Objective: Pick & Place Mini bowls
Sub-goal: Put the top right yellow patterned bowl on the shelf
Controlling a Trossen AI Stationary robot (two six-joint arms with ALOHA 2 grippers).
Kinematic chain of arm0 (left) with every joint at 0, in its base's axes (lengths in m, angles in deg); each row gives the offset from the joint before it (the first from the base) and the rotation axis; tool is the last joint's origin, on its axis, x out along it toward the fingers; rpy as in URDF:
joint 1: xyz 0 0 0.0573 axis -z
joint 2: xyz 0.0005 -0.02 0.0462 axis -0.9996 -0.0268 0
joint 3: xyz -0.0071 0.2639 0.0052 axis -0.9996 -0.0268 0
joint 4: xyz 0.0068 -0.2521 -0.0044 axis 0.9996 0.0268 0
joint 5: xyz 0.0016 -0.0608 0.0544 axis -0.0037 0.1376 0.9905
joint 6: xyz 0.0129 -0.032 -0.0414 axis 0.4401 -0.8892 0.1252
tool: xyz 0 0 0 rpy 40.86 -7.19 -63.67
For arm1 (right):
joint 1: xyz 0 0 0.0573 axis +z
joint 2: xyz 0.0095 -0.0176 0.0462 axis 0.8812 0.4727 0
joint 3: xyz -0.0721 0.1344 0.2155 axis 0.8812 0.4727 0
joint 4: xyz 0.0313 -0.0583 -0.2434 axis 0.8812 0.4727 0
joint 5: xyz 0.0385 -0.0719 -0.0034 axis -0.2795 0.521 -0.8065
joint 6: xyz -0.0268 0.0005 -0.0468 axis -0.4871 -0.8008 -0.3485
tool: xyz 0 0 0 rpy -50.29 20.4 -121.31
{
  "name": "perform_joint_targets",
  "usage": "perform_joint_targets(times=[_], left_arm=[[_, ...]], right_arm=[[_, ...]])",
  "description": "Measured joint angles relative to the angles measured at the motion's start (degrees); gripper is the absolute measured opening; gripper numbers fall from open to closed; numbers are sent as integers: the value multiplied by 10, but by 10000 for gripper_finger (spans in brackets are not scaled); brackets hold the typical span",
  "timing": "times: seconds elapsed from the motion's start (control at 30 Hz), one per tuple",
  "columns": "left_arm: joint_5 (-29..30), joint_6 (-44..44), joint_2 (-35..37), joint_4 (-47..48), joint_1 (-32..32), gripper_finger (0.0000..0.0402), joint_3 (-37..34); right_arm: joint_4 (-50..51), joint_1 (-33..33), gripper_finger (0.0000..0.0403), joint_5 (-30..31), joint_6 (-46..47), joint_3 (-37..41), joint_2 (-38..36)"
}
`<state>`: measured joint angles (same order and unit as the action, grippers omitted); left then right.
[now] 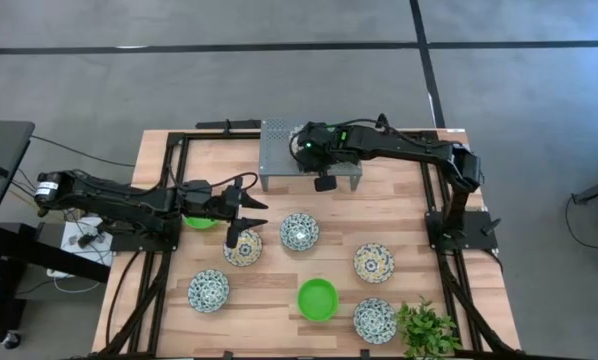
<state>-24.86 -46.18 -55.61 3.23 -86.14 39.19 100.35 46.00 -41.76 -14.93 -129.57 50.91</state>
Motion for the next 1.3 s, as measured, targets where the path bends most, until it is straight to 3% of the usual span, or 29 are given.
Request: perform_joint_targets(times=[0.23,0.53,0.87,1.3], left_arm=[[0,0,0,-1,0,193,0],[0,0,0,-1,0,193,0],[0,0,0,-1,0,193,0],[0,0,0,-1,0,193,0]], right_arm=[[4,-12,11,0,-3,0,6],[4,-12,35,2,-5,0,7],[8,-11,28,5,-5,0,7],[10,-11,65,36,3,0,7]])
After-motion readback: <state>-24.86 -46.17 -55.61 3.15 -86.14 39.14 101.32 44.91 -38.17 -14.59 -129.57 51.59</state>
